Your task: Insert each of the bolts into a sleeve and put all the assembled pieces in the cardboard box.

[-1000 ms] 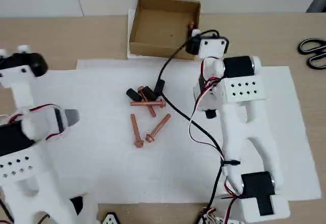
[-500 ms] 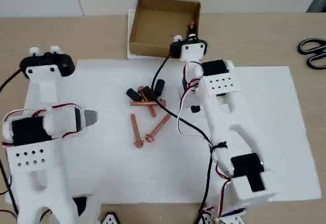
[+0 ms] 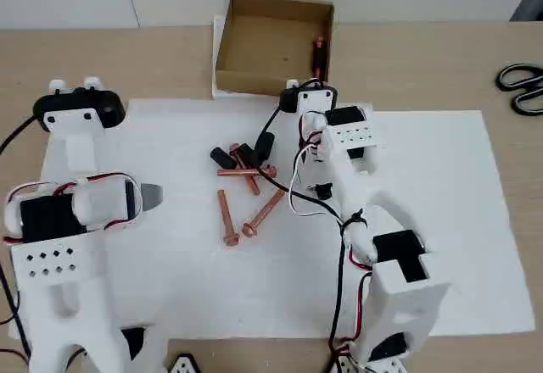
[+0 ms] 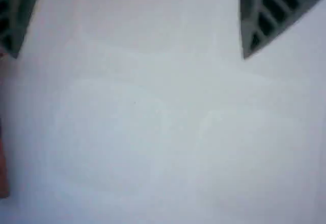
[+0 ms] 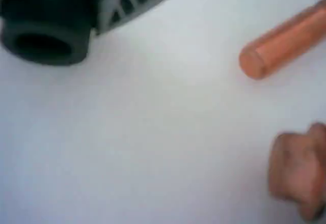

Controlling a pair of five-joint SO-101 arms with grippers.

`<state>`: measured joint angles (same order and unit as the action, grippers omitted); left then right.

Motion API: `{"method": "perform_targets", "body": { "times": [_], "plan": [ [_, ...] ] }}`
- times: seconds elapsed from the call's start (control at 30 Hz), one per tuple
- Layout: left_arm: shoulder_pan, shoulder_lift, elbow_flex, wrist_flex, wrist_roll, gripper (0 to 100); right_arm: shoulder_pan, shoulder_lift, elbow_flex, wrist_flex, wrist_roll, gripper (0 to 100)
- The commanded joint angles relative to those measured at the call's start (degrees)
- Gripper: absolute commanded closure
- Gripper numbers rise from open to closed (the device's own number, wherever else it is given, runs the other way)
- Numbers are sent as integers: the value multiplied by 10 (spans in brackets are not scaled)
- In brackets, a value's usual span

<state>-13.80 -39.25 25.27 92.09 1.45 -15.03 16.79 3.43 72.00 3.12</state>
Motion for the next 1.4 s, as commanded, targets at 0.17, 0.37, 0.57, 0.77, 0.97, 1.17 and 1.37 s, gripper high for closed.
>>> {"method": "perform_targets", "body": {
  "times": [0.17, 0.37, 0.57, 0.77, 0.97, 1.17, 1.37],
  "plan": [
    [1, -4, -1, -7, 2, 739, 1, -6, -23, 28, 6, 897],
    [2, -4, -1, -7, 2, 739, 1, -6, -23, 37, 6, 858],
    [2, -4, -1, -7, 2, 739, 0, -6, -23, 43, 6, 856],
    [1, -4, -1, -7, 2, 739, 0, -4, -19, 43, 6, 856],
    [1, -4, -1, -6, 2, 739, 0, 37, -22, 39, 6, 857],
    [1, -4, -1, -6, 2, 739, 2, 41, -44, 44, 6, 864],
    [1, -3, -1, -6, 1, 739, 3, 41, -47, 44, 6, 994]
  ]
}}
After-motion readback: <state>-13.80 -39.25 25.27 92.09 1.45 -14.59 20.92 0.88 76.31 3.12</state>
